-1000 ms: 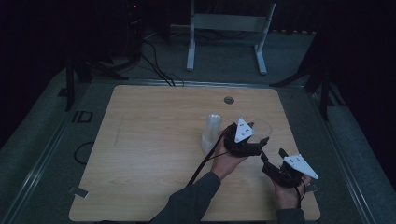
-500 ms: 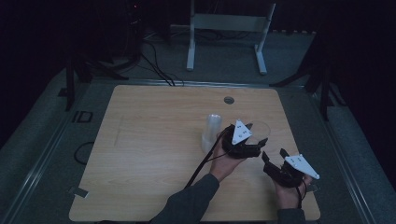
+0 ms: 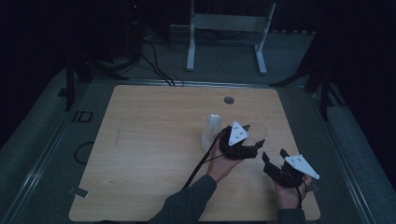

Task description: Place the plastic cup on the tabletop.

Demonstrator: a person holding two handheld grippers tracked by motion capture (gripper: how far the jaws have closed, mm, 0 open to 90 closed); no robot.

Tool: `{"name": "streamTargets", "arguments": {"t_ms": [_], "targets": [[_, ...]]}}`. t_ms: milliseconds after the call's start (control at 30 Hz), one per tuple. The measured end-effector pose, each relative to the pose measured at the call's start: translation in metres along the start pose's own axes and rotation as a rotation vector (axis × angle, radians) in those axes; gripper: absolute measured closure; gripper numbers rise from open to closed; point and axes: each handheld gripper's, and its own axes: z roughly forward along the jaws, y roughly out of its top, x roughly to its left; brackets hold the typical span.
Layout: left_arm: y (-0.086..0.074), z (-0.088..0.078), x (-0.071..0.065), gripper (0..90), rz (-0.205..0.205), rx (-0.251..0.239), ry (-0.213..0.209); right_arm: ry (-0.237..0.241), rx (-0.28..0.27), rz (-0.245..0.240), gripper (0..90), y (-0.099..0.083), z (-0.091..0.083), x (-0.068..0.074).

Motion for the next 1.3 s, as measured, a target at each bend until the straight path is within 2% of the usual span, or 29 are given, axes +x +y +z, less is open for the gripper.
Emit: {"name": "streamTargets", "arguments": {"t_ms": [833,1300], "targets": [[-0.022,-0.006,0.006,30.2,-0.023,0.017,-0.003,-0.003,0.002,0.002,28.0,-0.001,0.0,-0.001],[-0.036,-0.006,0.009,30.2,-0.033,0.022,0.011,-0.006,0.005,0.0,28.0,-0.002,0.0,-0.002]]}}
